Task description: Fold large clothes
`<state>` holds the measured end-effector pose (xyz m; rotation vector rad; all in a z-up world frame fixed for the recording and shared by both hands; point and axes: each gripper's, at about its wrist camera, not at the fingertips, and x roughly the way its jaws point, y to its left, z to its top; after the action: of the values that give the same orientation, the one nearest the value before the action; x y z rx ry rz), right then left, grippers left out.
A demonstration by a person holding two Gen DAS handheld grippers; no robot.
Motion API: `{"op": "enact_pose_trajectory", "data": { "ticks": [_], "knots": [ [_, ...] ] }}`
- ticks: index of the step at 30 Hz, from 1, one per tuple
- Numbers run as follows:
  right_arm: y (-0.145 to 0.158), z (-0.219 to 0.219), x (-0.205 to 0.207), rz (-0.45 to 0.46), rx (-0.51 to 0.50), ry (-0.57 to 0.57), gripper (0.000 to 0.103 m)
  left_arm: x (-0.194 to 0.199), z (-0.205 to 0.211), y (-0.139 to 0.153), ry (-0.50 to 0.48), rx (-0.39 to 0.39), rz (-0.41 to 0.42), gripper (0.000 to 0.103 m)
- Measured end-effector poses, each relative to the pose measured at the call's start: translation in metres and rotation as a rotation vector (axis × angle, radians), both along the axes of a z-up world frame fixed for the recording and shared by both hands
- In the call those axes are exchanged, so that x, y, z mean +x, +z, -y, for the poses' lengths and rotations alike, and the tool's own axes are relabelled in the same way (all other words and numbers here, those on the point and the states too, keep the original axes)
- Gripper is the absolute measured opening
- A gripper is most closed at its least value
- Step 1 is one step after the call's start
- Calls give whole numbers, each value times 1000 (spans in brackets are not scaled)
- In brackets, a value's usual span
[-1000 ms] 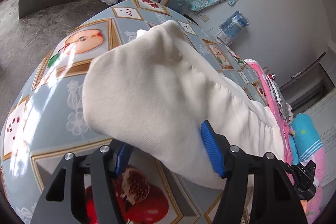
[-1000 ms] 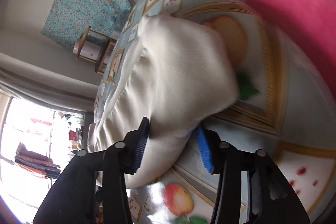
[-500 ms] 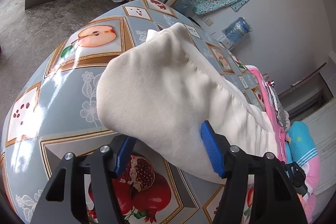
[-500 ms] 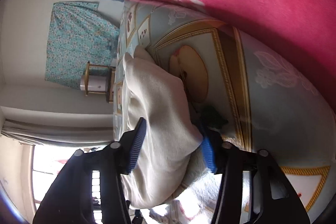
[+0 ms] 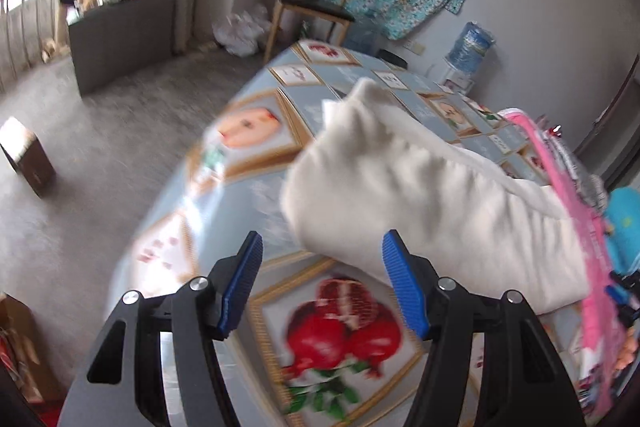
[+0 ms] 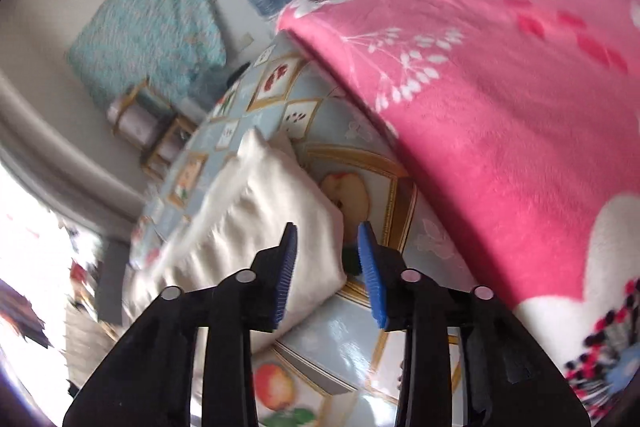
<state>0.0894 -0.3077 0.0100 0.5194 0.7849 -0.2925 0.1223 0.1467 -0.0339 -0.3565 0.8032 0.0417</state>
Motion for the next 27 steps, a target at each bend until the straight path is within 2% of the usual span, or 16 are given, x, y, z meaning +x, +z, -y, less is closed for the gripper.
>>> {"op": "enact_pose_trajectory", "data": {
  "ticks": [2,5,7,8,11,12,14,17,20,21,25,27],
  "knots": [
    [-3,-30,11,-29,-122,109,53,-3,3,11,-41,58,40,60],
    [-19,-72,36,-75,-267,258,54,9,20,21,-137,98,88,60],
    [-36,-83,46,-114,-312,295,56,23,34,22,-200,81,93,62],
    [-46,-84,51,-140,-323,299,62,32,42,19,-234,76,77,62],
    [-59,-88,51,-161,-373,319,65,57,69,0,-303,143,-43,62],
    [-56,-87,50,-170,-371,329,65,61,76,-8,-314,195,-77,62],
    [-44,-86,51,-186,-349,339,65,61,80,-10,-334,234,-75,62],
    [-18,-93,60,-134,-318,359,66,64,76,1,-359,222,-66,62],
    [1,-107,89,-55,-303,424,78,76,83,23,-372,234,-5,62],
    [3,-113,99,-42,-305,437,79,81,86,28,-380,235,11,62],
    [-15,-138,148,-69,-290,507,83,111,106,42,-398,210,53,62],
    [-32,-146,168,-108,-293,527,83,128,116,36,-408,212,27,62]
  ]
}}
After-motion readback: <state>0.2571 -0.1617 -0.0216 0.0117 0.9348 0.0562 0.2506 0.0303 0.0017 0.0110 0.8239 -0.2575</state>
